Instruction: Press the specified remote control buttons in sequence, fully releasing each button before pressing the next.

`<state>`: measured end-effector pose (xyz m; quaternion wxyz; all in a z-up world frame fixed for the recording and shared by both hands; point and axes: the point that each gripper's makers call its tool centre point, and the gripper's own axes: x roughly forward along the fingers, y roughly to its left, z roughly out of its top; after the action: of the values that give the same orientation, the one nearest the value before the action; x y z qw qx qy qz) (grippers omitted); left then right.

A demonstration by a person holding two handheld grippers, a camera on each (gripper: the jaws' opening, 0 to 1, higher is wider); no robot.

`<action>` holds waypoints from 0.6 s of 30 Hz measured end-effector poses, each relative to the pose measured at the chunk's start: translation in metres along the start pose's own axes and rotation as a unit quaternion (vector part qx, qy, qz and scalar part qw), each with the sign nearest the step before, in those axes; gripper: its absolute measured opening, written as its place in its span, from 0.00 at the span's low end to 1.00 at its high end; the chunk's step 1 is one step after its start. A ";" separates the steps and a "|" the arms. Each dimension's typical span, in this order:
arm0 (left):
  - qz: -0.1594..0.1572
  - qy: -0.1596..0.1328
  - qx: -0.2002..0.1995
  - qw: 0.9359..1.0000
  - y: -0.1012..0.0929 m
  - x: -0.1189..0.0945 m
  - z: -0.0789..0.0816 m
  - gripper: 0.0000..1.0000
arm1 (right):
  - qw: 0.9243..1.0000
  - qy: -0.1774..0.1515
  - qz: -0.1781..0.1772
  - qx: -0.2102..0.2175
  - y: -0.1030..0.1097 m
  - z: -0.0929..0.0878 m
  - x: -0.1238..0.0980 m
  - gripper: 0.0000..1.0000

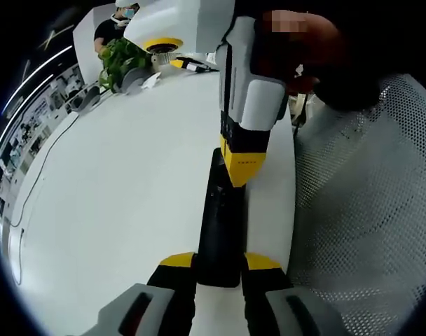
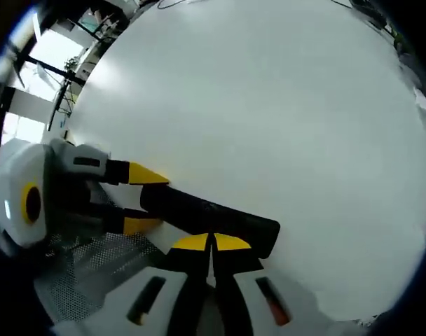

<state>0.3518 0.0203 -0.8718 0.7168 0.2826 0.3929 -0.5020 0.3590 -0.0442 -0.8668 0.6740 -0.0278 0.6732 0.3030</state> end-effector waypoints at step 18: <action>-0.003 -0.013 0.025 1.000 -0.001 0.000 0.002 0.25 | 0.998 0.027 -0.045 -0.022 -0.007 -0.006 -0.001 0.00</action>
<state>0.3516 0.0186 -0.8715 0.7134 0.2924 0.3716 -0.5172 0.3570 -0.0525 -0.8692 0.6679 -0.0806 0.6823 0.2862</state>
